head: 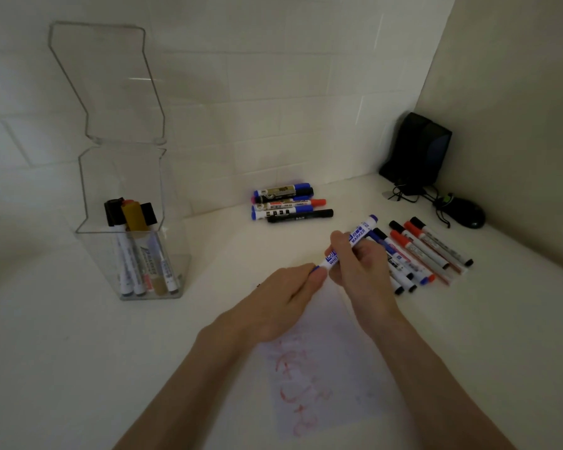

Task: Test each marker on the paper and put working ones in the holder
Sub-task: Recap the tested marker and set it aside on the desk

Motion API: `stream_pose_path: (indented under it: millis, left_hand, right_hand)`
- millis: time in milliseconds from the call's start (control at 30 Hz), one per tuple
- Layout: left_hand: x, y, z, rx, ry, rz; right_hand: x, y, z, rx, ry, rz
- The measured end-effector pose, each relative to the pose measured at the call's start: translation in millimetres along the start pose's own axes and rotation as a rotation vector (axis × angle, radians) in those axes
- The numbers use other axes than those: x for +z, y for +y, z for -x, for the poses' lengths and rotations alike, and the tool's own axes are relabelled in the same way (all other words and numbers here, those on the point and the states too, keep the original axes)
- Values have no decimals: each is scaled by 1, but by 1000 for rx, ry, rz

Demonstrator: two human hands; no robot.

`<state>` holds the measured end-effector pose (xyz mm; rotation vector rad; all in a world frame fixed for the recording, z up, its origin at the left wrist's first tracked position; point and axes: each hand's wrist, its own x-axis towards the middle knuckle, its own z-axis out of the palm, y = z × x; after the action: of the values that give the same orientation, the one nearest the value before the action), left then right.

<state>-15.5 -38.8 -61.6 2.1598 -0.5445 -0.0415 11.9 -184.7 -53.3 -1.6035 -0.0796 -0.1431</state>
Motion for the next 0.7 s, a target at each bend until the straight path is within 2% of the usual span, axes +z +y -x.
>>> stream_pose_path:
  millis: [33,100,133,167,200,267,367,433,567,700]
  left_hand:
    - [-2,3,0,-15,-48,155]
    - [-10,3,4,-65,-133,513]
    - [-15,-3,8,-68,-118,583]
    - [-19,-9,12,-61,-62,526]
    - [-21,-16,14,-48,24,349]
    - [-17,-27,14,-41,144,9]
    - [-9,-25,10,-62,204,-82]
    - [-6,-25,11,-69,185,-164]
    - [3,-21,10,-70,65,-473]
    - [6,-23,9,-43,-3,-602]
  right_hand:
    - [-1,-4,0,-5,23,-15]
    - [-13,-8,-10,38,172,-105]
    - [-25,-9,-17,57,251,-191]
    - [-37,-8,-24,63,299,-260]
    - [-45,-5,-29,61,308,-280]
    - [-45,2,-28,83,234,-204]
    - [-30,8,-21,116,167,-63]
    - [-27,13,-21,139,164,6]
    - [-26,28,-24,107,103,208]
    - [-25,30,-24,115,98,172]
